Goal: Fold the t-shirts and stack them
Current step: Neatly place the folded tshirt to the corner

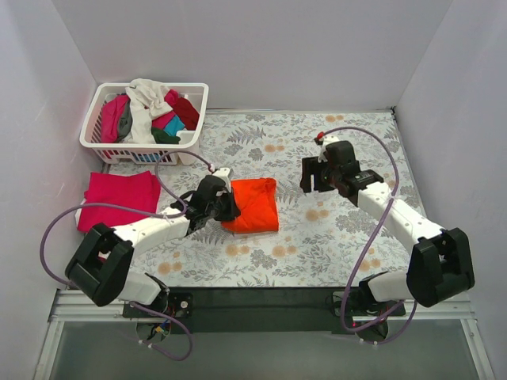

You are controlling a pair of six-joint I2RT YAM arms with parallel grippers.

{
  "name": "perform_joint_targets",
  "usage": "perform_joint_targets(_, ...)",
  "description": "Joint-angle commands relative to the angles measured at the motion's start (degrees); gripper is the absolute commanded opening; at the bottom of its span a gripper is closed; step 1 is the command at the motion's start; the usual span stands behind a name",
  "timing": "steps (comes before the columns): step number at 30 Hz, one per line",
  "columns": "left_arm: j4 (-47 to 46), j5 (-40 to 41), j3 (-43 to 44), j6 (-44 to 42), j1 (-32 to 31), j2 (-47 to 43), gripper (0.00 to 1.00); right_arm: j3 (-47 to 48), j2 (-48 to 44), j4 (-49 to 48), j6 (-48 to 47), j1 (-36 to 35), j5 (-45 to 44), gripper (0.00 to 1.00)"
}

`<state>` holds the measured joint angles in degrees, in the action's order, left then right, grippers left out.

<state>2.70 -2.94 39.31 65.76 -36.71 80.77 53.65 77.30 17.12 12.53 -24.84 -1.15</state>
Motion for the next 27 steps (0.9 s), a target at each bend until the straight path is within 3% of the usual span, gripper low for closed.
perform_joint_targets(1, 7.39, 6.53, 3.75, -5.28, 0.06, -4.12, 0.0, 6.54, 0.22, 0.54, -4.44, 3.21, 0.7, 0.65)
perform_joint_targets(9, 21.54, 15.67, 10.69, -9.68, 0.15, -5.45, 0.0, 18.59, 5.93, -0.6, -7.79, 9.63, 11.32, 0.66)
perform_joint_targets(12, 27.26, 14.99, 15.43, -13.89, 1.81, -4.22, 0.0, 20.09, 7.25, -2.44, -7.53, 13.49, 16.5, 0.66)
perform_joint_targets(14, 31.2, 11.06, 19.28, -21.4, 5.74, -4.65, 0.0, 19.4, 7.95, -4.89, -6.65, 15.6, 21.76, 0.66)
perform_joint_targets(18, 34.29, 7.17, 21.77, -25.4, 9.45, -5.27, 0.0, 18.42, 8.22, -6.31, -6.73, 16.49, 24.25, 0.66)
perform_joint_targets(22, 37.2, 4.0, 24.06, -28.31, 14.73, -5.8, 0.0, 17.46, 7.87, -7.1, -7.17, 17.1, 25.84, 0.66)
perform_joint_targets(27, 35.8, -5.83, 24.59, -27.79, 21.05, -7.82, 0.0, 16.32, 7.52, -7.63, -7.79, 17.46, 28.38, 0.66)
